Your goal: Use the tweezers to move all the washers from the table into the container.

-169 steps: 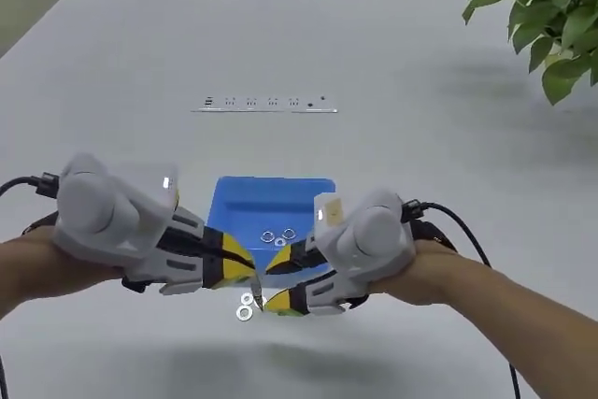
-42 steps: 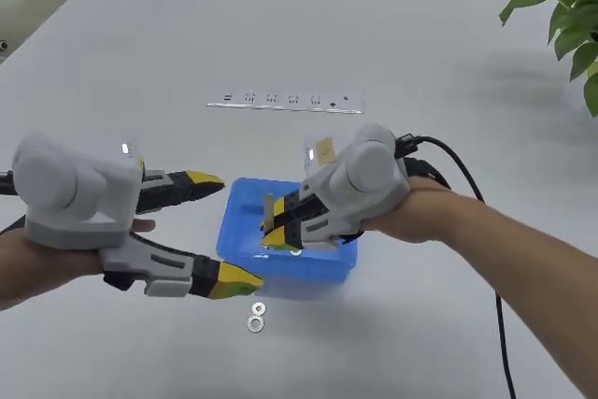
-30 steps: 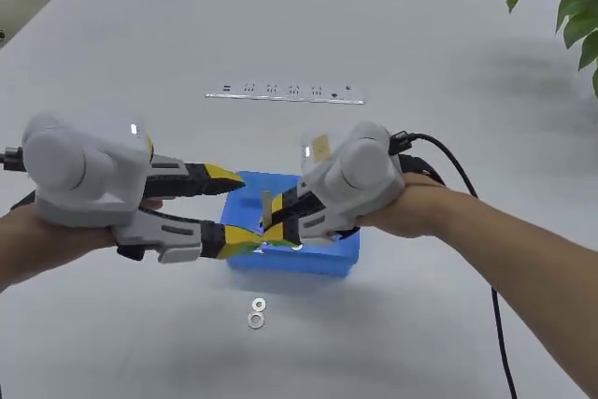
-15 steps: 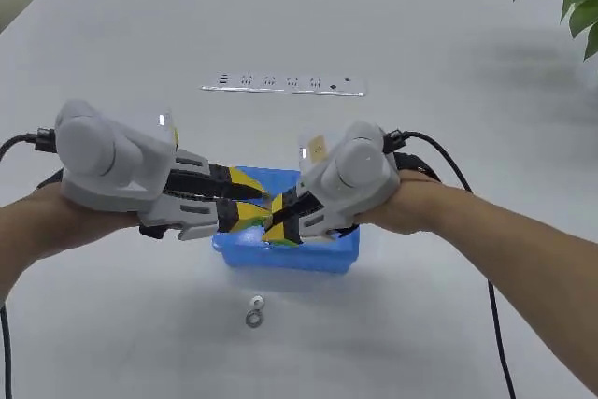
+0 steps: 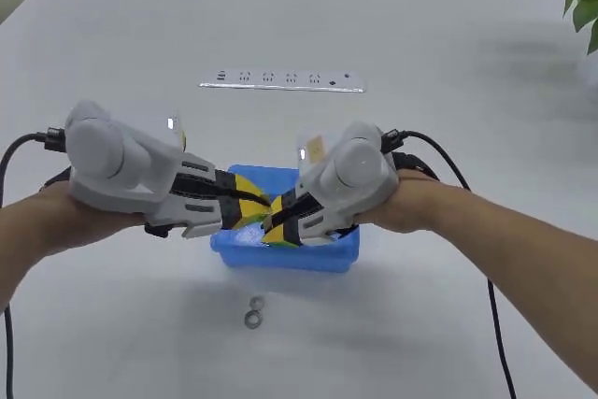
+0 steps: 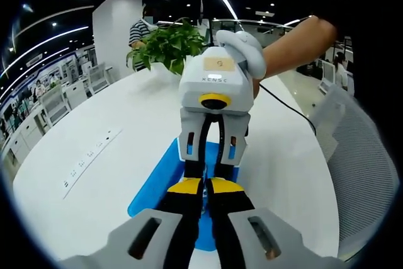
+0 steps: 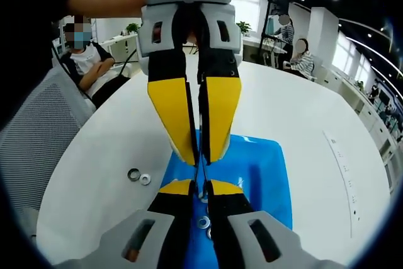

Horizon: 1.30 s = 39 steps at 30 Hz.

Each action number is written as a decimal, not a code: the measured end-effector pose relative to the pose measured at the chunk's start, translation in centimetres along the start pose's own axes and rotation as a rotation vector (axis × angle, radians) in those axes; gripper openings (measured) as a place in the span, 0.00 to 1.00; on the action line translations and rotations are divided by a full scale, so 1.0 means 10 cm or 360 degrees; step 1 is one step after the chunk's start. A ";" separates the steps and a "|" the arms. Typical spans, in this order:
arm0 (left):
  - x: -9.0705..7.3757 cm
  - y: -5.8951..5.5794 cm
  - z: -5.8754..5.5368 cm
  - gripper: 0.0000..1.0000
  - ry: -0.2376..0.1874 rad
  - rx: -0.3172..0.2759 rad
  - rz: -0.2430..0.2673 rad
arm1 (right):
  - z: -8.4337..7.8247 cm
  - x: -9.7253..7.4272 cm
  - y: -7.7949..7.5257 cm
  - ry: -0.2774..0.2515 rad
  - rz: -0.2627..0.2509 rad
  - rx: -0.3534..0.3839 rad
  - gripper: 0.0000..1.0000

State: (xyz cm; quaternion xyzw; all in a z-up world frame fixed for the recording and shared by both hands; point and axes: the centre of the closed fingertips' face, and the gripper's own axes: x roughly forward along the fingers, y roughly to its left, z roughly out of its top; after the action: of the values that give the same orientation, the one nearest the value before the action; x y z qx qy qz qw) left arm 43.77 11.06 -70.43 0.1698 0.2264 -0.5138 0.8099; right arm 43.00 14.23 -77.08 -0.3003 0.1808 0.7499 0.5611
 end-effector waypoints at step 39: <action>-0.23 -0.13 0.39 0.07 -0.0049 0.0083 0.0027 | 0.14 -0.39 0.06 0.0008 -0.0153 0.0099 0.29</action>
State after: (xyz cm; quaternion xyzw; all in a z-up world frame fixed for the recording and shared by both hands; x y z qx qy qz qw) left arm 42.48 10.24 -65.97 0.1849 0.1990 -0.5151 0.8129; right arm 42.82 12.01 -73.49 -0.2928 0.1907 0.7153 0.6051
